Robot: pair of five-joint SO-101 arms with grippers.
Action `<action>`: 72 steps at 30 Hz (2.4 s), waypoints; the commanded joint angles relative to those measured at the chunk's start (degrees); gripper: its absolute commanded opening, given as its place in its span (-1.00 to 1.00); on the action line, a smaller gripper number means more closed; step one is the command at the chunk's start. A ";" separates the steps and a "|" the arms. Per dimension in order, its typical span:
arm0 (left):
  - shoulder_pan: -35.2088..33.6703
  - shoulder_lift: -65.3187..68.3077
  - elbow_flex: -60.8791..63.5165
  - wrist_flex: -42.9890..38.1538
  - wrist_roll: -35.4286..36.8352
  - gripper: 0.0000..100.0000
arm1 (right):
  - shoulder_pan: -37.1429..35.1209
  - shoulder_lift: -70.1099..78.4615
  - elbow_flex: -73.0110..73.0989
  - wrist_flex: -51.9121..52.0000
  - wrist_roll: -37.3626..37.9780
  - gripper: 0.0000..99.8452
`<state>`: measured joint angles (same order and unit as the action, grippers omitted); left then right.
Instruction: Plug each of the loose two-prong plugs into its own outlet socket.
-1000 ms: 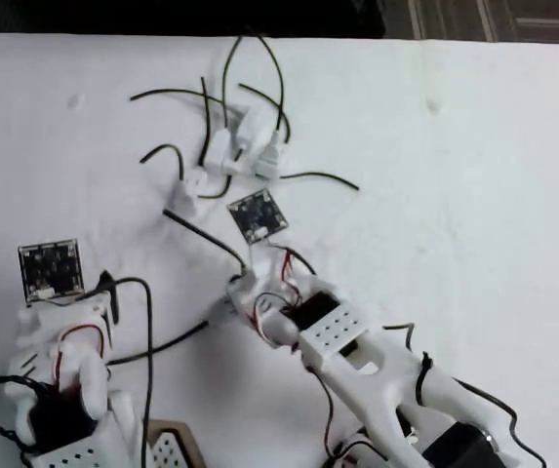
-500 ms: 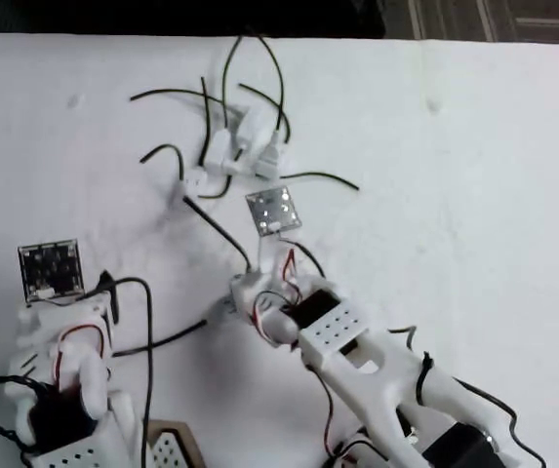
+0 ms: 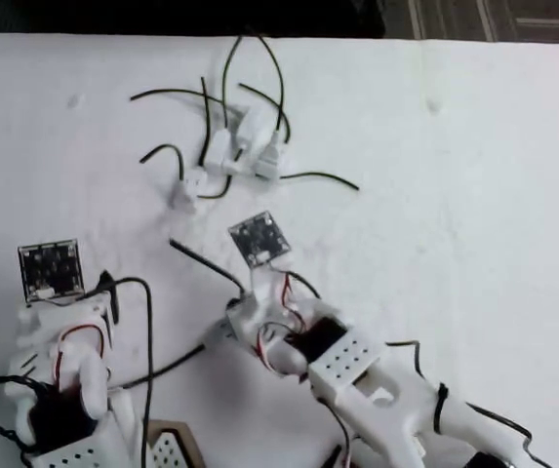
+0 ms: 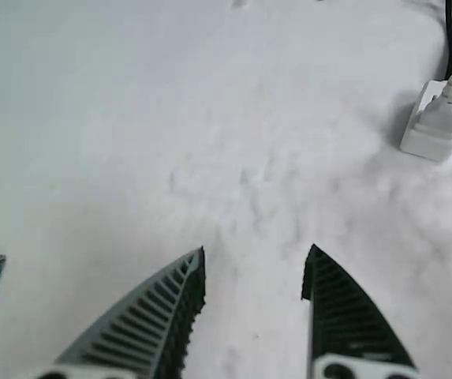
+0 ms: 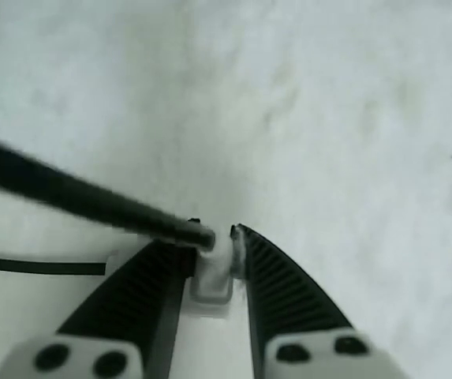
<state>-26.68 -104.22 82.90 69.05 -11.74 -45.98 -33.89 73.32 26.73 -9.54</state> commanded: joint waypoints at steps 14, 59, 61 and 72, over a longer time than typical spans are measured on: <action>-0.22 -0.40 -0.70 -0.79 -0.62 -0.57 | -1.63 -17.54 10.99 -2.59 5.71 -0.97; 52.97 56.40 -22.51 1.93 -17.14 -0.39 | 34.15 -54.73 6.33 15.87 -1.58 -0.97; 52.88 61.41 -22.59 -1.32 -17.14 -0.39 | 34.15 -54.73 6.33 15.87 -1.58 -0.97; 52.97 80.22 -24.70 -12.66 -16.70 -0.56 | 34.15 -54.99 6.42 15.96 -1.58 -0.97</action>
<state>25.89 -26.24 61.71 57.80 -28.18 -12.31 -88.84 82.64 42.55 -10.51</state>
